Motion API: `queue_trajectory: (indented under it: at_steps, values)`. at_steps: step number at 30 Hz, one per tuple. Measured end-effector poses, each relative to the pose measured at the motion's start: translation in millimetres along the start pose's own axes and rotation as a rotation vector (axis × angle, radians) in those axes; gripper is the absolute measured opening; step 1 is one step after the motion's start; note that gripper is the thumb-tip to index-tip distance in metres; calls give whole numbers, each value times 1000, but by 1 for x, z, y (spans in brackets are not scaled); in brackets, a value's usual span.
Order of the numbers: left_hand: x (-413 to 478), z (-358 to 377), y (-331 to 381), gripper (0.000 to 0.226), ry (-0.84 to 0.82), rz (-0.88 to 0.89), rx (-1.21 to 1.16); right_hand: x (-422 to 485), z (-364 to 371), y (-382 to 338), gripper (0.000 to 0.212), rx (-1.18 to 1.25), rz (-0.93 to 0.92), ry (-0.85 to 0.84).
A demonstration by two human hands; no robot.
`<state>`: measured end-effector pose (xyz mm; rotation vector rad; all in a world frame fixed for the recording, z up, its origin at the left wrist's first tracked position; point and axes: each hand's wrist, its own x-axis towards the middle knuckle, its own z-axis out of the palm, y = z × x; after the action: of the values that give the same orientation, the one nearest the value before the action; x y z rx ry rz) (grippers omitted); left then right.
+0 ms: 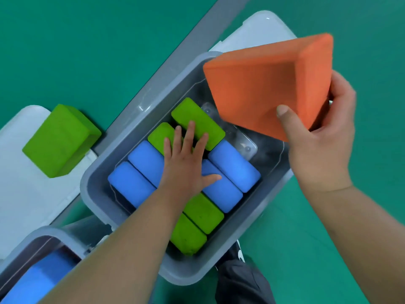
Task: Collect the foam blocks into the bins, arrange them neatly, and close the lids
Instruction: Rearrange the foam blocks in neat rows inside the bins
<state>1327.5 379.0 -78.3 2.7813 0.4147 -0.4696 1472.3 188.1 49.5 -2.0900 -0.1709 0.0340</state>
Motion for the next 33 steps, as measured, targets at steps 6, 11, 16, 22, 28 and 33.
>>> queue_trajectory:
  at_steps: [6,11,16,22,28,33]
  values:
    - [-3,0,3,117,-12,-22,-14,6,35,17,76,-171,-24,-177]
    - [-14,0,11,109,-72,-142,30,15,70,21,77,-268,-66,-334]
    - [-17,0,12,107,-65,-161,8,16,98,28,79,-393,-70,-412]
    - [-16,8,9,110,-36,-134,-12,21,131,60,70,-614,-94,-644]
    - [-13,7,8,113,-69,-137,7,28,136,62,72,-674,-102,-718]
    - [-29,8,-14,104,2,-48,-74,22,136,48,74,-719,-50,-713]
